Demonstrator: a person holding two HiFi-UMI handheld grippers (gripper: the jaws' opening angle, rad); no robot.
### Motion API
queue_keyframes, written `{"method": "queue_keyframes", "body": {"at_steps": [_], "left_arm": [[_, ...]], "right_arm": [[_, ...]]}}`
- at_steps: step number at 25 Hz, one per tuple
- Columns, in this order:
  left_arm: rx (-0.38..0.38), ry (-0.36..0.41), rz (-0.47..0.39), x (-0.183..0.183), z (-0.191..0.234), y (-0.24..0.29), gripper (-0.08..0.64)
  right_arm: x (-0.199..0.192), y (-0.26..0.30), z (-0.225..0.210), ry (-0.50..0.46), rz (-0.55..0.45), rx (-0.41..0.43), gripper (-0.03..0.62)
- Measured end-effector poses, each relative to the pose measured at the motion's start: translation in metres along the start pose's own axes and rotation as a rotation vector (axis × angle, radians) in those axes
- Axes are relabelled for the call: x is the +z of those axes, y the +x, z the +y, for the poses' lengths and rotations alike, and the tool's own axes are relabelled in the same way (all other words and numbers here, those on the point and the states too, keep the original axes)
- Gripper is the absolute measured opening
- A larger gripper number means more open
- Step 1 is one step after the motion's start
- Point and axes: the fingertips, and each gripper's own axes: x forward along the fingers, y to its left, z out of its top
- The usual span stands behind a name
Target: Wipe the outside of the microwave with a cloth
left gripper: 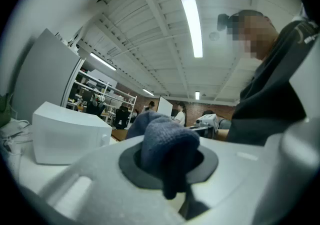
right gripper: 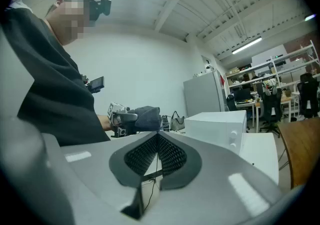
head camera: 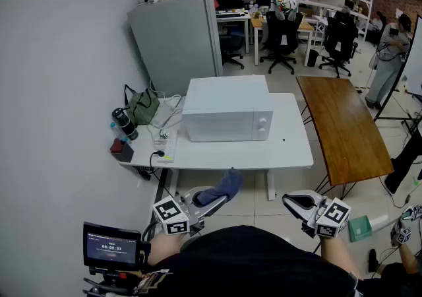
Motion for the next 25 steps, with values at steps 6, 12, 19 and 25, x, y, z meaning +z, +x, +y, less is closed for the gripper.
{"method": "queue_keyframes", "body": {"at_steps": [6, 12, 19, 25], "left_arm": [[0.041, 0.016, 0.01, 0.015, 0.009, 0.011, 0.057], [0.052, 0.021, -0.02, 0.019, 0.063, 0.014, 0.057], [0.106, 0.099, -0.062, 0.061, 0.2, -0.017, 0.057], [0.127, 0.14, -0.014, 0.097, 0.356, -0.061, 0.057]], "right_arm": [[0.007, -0.011, -0.012, 0.014, 0.001, 0.01, 0.006], [0.001, 0.009, -0.042, 0.006, -0.005, -0.016, 0.006], [0.006, 0.079, -0.086, -0.005, 0.016, -0.071, 0.006], [0.04, 0.207, -0.133, -0.01, 0.001, -0.11, 0.006]]}}
